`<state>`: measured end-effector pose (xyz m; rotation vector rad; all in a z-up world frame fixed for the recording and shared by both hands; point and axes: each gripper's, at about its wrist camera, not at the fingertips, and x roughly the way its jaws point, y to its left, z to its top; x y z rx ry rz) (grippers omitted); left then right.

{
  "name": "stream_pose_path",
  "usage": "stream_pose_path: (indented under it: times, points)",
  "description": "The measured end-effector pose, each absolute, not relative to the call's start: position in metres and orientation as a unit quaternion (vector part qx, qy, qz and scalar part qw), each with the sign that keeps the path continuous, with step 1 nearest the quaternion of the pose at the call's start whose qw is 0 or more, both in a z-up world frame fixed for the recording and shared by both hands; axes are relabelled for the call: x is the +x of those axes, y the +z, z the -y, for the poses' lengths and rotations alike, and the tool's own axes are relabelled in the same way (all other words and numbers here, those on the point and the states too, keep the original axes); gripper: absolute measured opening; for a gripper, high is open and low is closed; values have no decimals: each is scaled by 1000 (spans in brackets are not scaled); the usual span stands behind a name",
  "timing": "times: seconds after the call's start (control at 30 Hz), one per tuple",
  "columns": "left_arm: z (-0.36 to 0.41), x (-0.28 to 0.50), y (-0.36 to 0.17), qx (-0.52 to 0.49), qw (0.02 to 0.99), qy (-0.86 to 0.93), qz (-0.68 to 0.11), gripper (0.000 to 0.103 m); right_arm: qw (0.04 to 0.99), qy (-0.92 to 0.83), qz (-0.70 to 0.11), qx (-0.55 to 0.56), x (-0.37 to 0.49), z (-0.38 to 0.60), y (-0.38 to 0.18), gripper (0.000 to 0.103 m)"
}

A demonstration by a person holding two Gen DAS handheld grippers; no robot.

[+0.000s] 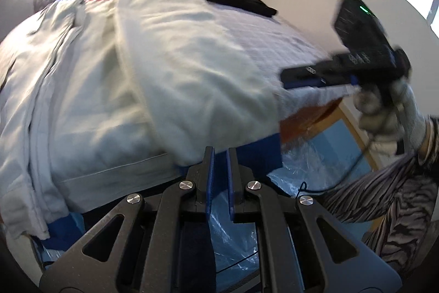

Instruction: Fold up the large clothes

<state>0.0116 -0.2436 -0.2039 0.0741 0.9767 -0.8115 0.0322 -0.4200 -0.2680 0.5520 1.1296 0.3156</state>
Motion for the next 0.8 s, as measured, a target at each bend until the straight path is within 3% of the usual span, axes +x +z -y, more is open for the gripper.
stream_pose_path:
  times: [0.2,0.27,0.33,0.57,0.73,0.77,0.8]
  points:
    - [260,2,-209,68,800,-390,-451,5,782,172,-526,288,23,431,-274,45]
    - [258,3,-211,68,800,-387,-454,5,783,199,-526,265,14,423,-274,63]
    - [254,9,-211,60,801,-381,-457,5,791,207,-525,237,5,416,-276,71]
    - [247,18,-206,39,803,-378,-459,5,770,226,-559,209,21,393,-309,71]
    - [248,-2,-203,77,812,-384,-433,5,762,222,-567,219,34,392,-329,70]
    - [250,-9,-203,90,817,-383,-422,9,761,223,-565,228,34,394,-330,67]
    - [251,-15,-203,100,819,-385,-413,20,757,231,-564,235,32,396,-331,61]
